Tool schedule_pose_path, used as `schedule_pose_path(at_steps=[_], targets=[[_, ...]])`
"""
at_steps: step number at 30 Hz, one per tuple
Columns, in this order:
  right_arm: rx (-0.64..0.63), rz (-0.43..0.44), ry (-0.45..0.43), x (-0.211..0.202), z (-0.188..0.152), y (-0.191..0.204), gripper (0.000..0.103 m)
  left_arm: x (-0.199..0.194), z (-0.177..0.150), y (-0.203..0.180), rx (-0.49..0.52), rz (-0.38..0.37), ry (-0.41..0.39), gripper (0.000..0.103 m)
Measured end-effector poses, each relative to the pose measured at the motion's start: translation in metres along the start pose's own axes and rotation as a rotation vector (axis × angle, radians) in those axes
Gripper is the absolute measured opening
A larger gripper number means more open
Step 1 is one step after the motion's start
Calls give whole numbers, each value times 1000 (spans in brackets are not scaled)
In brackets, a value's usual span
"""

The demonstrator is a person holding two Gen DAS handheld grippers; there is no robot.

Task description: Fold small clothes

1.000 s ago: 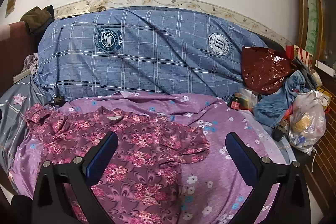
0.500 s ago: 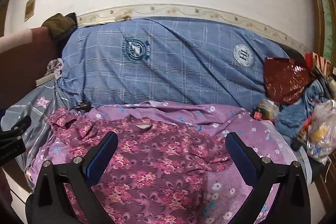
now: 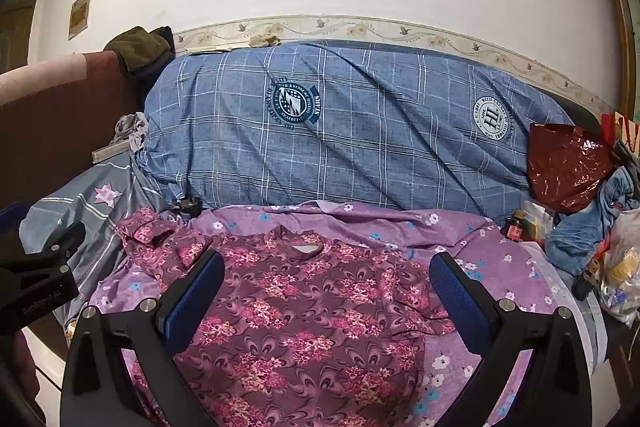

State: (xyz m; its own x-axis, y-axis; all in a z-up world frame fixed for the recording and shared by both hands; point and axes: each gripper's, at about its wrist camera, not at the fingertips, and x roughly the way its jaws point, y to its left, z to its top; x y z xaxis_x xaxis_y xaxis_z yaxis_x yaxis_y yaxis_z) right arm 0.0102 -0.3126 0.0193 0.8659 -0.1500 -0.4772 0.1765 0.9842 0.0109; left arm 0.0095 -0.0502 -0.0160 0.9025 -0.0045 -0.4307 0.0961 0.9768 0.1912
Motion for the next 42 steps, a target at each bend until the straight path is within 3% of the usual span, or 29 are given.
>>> schedule_pose_path(at_steps=[22, 42], targets=[[49, -96, 49, 22, -7, -27, 103, 19, 2, -19, 30, -66, 17, 98], [37, -101, 40, 21, -7, -24, 103, 22, 1, -20, 25, -58, 18, 98]])
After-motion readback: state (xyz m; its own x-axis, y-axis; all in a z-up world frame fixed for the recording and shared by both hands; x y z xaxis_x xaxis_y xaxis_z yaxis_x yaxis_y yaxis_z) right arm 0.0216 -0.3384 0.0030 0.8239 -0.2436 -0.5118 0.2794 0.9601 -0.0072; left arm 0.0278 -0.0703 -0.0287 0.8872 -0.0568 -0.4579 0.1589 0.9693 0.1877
